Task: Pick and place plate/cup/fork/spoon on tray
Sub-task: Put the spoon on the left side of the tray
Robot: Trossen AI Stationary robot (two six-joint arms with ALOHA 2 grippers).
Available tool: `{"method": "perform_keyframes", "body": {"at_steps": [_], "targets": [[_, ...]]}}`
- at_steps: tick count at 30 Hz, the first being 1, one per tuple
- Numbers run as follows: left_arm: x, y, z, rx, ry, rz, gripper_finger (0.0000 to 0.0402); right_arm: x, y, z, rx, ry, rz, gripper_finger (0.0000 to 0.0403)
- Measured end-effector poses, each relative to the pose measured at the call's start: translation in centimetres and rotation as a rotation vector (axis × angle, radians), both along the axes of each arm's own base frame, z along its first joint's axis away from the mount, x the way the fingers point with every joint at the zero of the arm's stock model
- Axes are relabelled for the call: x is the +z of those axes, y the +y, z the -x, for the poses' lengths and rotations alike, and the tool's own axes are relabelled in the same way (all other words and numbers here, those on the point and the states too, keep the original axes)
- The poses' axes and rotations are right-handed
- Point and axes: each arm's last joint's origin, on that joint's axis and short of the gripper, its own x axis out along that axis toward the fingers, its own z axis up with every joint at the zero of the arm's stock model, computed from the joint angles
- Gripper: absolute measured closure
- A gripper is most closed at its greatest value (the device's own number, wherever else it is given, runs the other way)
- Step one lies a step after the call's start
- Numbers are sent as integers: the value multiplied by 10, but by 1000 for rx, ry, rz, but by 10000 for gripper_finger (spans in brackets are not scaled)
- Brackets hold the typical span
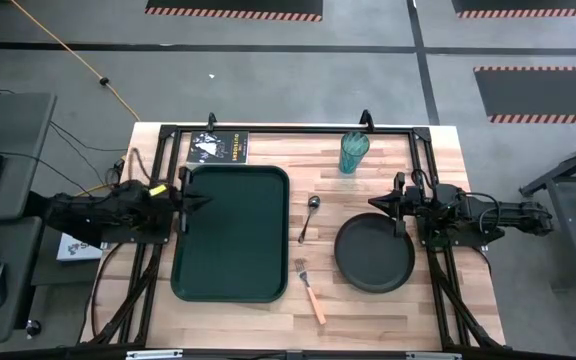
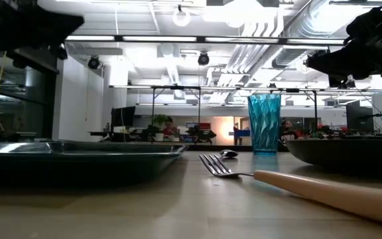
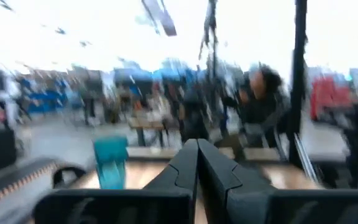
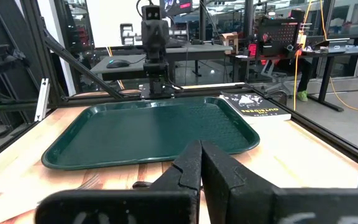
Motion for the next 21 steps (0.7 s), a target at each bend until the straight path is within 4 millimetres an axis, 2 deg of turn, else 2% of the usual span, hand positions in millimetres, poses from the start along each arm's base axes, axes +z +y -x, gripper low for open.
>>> {"method": "perform_keyframes", "body": {"at_steps": [2, 5, 9, 16, 21], "targets": [[1, 1, -4, 31, -5, 23, 387, 0, 0, 0, 0, 0, 0, 402], [4, 3, -15, 109, 76, 51, 362, 0, 0, 0, 0, 0, 0, 402], [17, 5, -42, 190, 226, 84, 314, 0, 0, 0, 0, 1, 0, 402], [44, 5, -124, 182, 450, 100, 224, 0, 0, 0, 0, 0, 0, 402], [38, 1, -180, 109, 656, 63, 196, 0, 0, 0, 0, 0, 0, 402]]}}
